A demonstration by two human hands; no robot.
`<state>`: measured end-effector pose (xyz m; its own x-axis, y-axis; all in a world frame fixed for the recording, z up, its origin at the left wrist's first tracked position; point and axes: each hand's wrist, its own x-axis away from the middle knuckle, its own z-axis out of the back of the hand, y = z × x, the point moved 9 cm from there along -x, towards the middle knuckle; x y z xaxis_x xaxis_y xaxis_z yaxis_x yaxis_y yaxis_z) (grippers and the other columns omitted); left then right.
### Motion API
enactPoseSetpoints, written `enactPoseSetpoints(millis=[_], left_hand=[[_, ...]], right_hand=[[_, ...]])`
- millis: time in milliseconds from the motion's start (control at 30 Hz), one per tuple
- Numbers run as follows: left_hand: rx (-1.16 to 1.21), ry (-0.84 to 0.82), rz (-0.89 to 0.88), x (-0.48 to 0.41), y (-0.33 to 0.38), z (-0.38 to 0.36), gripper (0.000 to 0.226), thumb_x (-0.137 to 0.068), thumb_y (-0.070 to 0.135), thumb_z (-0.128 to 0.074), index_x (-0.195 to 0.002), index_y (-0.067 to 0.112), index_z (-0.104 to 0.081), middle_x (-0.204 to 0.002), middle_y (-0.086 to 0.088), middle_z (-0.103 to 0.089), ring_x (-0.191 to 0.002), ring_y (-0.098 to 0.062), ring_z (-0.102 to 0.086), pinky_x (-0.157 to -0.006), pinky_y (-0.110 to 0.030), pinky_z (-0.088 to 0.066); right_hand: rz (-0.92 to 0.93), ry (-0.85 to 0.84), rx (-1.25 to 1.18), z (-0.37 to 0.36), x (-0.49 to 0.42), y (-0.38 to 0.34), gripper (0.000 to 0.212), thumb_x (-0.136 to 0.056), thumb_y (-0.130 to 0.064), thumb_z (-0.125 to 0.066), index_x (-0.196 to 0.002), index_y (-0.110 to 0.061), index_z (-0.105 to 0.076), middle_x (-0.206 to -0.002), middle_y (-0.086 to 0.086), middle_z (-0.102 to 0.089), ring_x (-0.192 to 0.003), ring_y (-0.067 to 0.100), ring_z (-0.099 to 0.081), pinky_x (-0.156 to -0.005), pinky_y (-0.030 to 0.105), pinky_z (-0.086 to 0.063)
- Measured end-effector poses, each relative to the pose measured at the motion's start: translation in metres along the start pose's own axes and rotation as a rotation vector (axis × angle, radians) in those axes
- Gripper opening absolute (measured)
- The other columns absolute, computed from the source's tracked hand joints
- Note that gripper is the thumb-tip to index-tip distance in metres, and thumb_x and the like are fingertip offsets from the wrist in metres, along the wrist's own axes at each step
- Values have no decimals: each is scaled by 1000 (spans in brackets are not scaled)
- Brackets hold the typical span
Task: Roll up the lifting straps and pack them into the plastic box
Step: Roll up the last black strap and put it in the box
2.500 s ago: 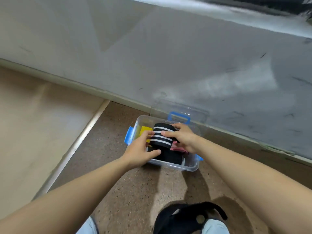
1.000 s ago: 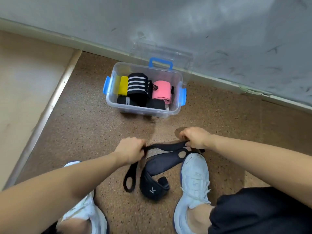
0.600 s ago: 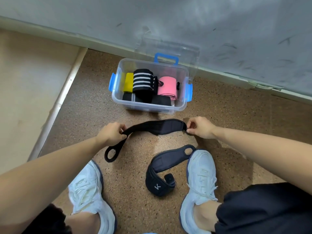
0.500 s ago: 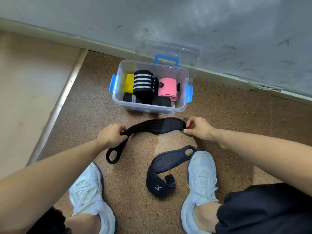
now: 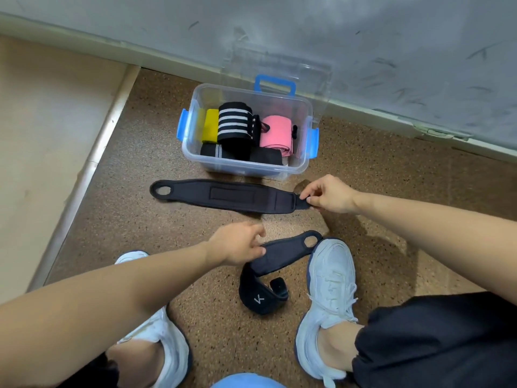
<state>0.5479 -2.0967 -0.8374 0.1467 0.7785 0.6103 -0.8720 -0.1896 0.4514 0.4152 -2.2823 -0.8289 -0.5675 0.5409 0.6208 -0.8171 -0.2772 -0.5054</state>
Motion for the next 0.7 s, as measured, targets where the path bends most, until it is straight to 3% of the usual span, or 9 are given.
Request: enactPoseSetpoints(millis=[100, 200, 333, 400, 500, 600, 700], left_hand=[[-53, -181, 33, 4, 2, -37, 44, -96, 47, -61, -137, 33, -52, -137, 0, -57, -121, -28, -61, -100, -40, -50], [-54, -269, 7, 9, -3, -46, 36, -97, 31, -63, -133, 29, -62, -132, 0, -65, -121, -24, -62, -98, -34, -49], [-20, -44, -32, 9, -20, -5, 41, -93, 9, -58, -131, 22, -68, -127, 3, -70, -110, -15, -68, -94, -27, -53], [-16, 68, -27, 10, -32, 18, 35, -96, 19, -60, -130, 22, -68, -126, 5, -71, -104, -12, -68, -93, -28, -53], [12, 20, -3, 12, -46, 17, 38, -100, 35, -60, -137, 28, -60, -125, 6, -70, -100, -9, -67, -92, -30, -54], [-45, -77, -147, 18, -30, -7, 51, -101, 21, -57, -147, 40, -45, -138, 4, -55, -117, -12, -59, -98, -33, -53], [-373, -92, -330, 20, -9, -29, 55, -96, 23, -63, -145, 41, -46, -147, -2, -34, -133, -22, -37, -102, -37, -48]], right_hand=[[29, -83, 14, -6, 1, -5, 27, -91, -5, -72, -114, -21, -72, -92, -4, -76, -80, 1, -69, -70, 6, -47], [60, -40, 46, -8, 1, -10, 18, -90, -7, -74, -105, -18, -75, -89, -3, -76, -81, 7, -71, -79, 15, -55], [108, 43, 53, -5, -1, -21, 5, -91, -16, -76, -88, -20, -76, -77, -4, -75, -75, 12, -72, -76, 25, -57], [123, 58, 71, -4, -2, -26, 8, -91, -16, -75, -86, -22, -75, -77, -5, -73, -72, 10, -69, -71, 23, -52], [132, 49, 122, -5, -2, -31, 9, -92, -16, -73, -88, -24, -73, -78, -6, -70, -70, 7, -63, -68, 21, -45], [134, 34, 148, -8, -1, -32, 10, -92, -17, -73, -88, -26, -72, -77, -7, -68, -70, 6, -62, -66, 21, -45], [137, 21, 163, -11, 0, -33, 12, -92, -16, -72, -86, -27, -71, -77, -8, -68, -71, 8, -63, -69, 24, -49]])
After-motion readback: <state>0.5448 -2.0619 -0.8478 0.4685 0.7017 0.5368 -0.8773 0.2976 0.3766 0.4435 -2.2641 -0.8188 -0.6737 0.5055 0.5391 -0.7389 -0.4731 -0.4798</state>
